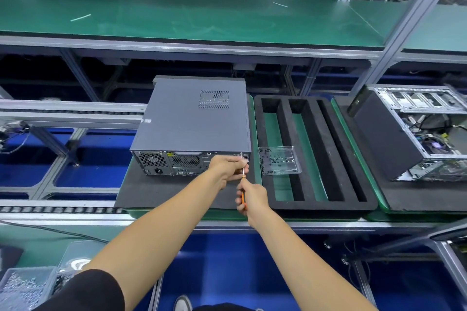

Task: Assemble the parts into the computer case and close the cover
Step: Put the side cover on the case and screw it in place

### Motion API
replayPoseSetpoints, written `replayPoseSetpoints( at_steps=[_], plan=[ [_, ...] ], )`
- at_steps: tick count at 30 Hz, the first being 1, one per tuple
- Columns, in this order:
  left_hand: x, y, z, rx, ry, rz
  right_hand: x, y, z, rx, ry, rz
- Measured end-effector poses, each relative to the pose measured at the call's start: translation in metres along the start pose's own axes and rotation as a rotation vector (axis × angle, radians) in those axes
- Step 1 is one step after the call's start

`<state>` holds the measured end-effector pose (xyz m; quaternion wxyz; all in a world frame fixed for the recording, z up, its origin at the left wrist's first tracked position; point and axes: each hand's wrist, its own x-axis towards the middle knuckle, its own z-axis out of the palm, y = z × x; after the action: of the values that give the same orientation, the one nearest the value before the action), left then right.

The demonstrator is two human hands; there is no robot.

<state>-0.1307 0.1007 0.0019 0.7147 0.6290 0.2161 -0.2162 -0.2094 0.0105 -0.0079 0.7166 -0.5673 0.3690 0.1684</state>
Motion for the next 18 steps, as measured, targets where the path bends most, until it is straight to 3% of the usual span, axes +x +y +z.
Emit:
replayPoseSetpoints(
  at_steps=[5, 11, 18],
  plan=[
    [0.001, -0.004, 0.007, -0.015, 0.116, 0.064, 0.001, 0.0, -0.004, -0.045, 0.034, 0.0],
    [0.0, 0.0, -0.003, 0.05, -0.083, -0.01, 0.002, -0.001, 0.0, 0.003, 0.009, 0.059],
    [0.002, 0.0, 0.004, 0.087, 0.016, 0.016, 0.005, 0.0, 0.0, 0.068, -0.031, 0.043]
  ],
)
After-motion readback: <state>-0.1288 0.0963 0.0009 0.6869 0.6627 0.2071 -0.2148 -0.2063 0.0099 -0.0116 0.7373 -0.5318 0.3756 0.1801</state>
